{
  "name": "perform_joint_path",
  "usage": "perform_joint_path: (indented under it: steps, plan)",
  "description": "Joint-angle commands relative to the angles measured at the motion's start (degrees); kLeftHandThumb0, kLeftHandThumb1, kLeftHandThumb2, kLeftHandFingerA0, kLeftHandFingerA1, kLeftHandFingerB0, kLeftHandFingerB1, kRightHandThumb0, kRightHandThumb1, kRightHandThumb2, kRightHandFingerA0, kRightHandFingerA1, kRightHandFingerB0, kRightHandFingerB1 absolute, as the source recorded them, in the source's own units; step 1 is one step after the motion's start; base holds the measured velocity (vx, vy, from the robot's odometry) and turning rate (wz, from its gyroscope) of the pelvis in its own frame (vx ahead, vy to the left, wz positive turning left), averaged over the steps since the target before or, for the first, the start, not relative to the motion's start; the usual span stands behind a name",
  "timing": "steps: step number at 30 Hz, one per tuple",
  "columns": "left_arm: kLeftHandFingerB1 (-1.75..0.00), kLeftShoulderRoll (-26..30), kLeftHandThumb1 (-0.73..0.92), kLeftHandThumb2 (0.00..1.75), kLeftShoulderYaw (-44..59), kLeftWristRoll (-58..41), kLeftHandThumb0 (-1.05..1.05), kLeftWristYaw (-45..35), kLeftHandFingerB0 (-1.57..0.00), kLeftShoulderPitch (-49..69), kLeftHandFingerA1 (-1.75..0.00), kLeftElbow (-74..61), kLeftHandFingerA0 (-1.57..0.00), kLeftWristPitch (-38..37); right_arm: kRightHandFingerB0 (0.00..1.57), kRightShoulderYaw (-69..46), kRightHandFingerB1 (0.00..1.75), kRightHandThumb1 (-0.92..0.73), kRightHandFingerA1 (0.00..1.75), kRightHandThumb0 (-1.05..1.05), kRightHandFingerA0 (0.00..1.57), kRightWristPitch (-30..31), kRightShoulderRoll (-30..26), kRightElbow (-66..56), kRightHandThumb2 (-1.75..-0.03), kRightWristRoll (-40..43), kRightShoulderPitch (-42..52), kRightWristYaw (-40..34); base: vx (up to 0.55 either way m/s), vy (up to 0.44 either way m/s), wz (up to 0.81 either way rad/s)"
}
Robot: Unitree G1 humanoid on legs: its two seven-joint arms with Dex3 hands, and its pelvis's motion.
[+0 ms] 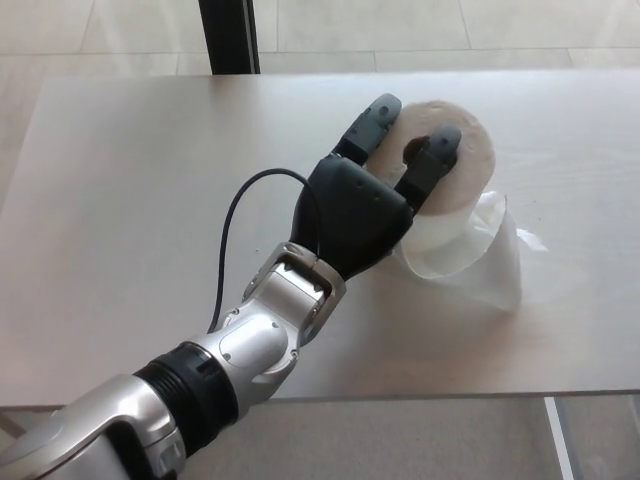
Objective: A toilet paper roll is kept in the middle of the desk infront of the robot. The robot places its left hand on the top of the toilet paper roll to hold it still and uses its right hand to tear off a piece of toilet paper from it and hands the paper to a person
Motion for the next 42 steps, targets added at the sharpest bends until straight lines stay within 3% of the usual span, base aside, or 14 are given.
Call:
perform_joint_path:
  steps: [1,2,4,10,11,12,14,15,16,19,22,29,36,42]
  plan:
    - [-0.25,2.37,0.77,0.63,-1.31,0.40,-0.57,-7.29,0.00,2.80,-0.09,0.54,0.00,-3.93,0.00,7.99,0.01,-0.56,0.00,-0.76,0.00,12.69,-4.59,-3.28,-0.77,-15.09,-0.89,2.46,0.00,0.000,0.00]
    - [-0.27,2.38,0.77,0.63,-1.25,0.36,-0.56,-7.21,0.00,2.91,-0.10,0.36,0.00,-3.98,0.00,8.33,0.00,-0.70,0.00,-0.78,0.00,14.52,-4.90,-4.45,-0.61,-14.98,-1.15,3.45,0.00,0.000,0.00]
    - [-0.20,2.62,0.66,0.79,-1.32,0.31,-0.53,-7.95,-0.02,2.90,-0.07,0.00,0.00,-4.23,0.00,8.25,0.00,-0.66,0.29,-1.03,0.00,18.10,-5.14,-7.06,-1.00,-15.02,-1.69,3.88,0.00,0.000,0.00]
    - [-0.29,3.25,0.77,0.64,-0.72,-0.07,-0.55,-8.21,0.00,3.45,-0.14,-0.64,0.00,-4.32,0.00,4.63,0.01,-0.66,0.39,-1.05,0.00,22.01,-5.45,-13.94,-1.04,-12.29,-0.44,5.32,0.00,0.000,0.00]
    - [-0.29,3.41,0.77,0.63,-0.61,-0.13,-0.55,-8.21,0.00,3.55,-0.14,-0.80,0.00,-4.41,0.00,4.43,0.00,-0.70,0.00,-1.00,0.00,23.04,-5.52,-14.84,-0.78,-12.15,-0.32,5.91,0.00,0.000,0.00]
    - [-0.29,3.69,0.77,0.63,-0.35,-0.39,-0.54,-8.22,0.00,3.57,-0.16,-0.96,0.00,-4.77,0.00,3.83,0.02,-0.65,0.41,-1.05,0.00,24.25,-5.59,-16.41,-1.04,-11.62,0.01,6.65,0.00,0.000,0.00]
    - [-0.25,3.77,0.63,0.87,-0.20,-0.51,-0.58,-8.26,-0.03,3.63,-0.15,-1.11,0.00,-4.98,0.00,3.13,0.02,-0.65,0.39,-1.05,0.00,25.21,-5.56,-17.71,-1.04,-11.24,0.48,7.20,0.00,0.000,0.00]
    - [-0.31,4.05,0.72,0.62,0.24,-0.93,-0.54,-7.61,-0.04,3.69,-0.27,-1.40,0.00,-5.62,0.00,2.22,0.00,-0.70,0.00,-0.98,0.00,26.34,-5.77,-19.61,-0.78,-10.06,0.92,8.49,0.00,0.000,0.00]
    - [-0.31,4.41,0.71,0.62,0.93,-1.55,-0.54,-6.31,-0.05,3.84,-0.30,-1.78,0.00,-6.58,0.00,1.15,0.00,-0.67,0.38,-1.05,0.00,26.92,-6.19,-22.10,-1.03,-8.69,1.72,10.04,0.00,0.000,0.00]
    - [-0.30,4.81,0.59,0.86,3.06,-3.52,-0.55,-8.43,-0.02,4.01,-0.25,-5.01,0.00,-6.68,0.00,-1.97,0.00,-0.67,0.36,-1.05,0.00,28.56,-6.46,-26.44,-1.03,-5.92,2.97,12.65,0.00,0.000,0.00]
    - [-0.31,5.66,0.69,0.61,7.26,-6.11,-0.54,-7.81,-0.04,3.86,-0.40,-9.38,0.00,-7.25,0.00,-3.60,0.01,-0.67,0.31,-1.05,0.00,31.37,-7.71,-31.37,-1.05,-4.36,3.91,16.16,0.00,0.000,0.00]
    - [-0.12,5.82,0.57,0.87,23.82,-20.50,-0.55,-14.85,0.00,0.26,-0.16,-18.74,0.00,-9.88,0.00,-9.22,0.00,-0.67,0.24,-1.01,0.00,35.99,-8.79,-40.37,-0.97,-0.44,7.68,21.32,0.00,0.000,0.00]
    - [-0.09,10.18,0.57,0.76,31.51,-22.19,-0.56,-23.27,0.00,-8.99,-0.07,-23.18,0.00,-9.36,0.09,-12.44,0.00,-0.59,0.18,-0.94,0.00,35.12,-8.17,-41.88,-0.85,0.41,10.18,22.95,0.00,0.000,0.00]
    - [-0.02,14.43,0.55,0.88,35.93,-26.32,-0.95,-30.59,0.00,-8.48,-0.18,-30.31,0.00,-9.15,0.08,-12.68,0.00,-0.66,0.19,-1.01,0.00,37.00,-8.13,-45.17,-0.94,-0.85,11.21,23.45,0.00,0.000,0.00]
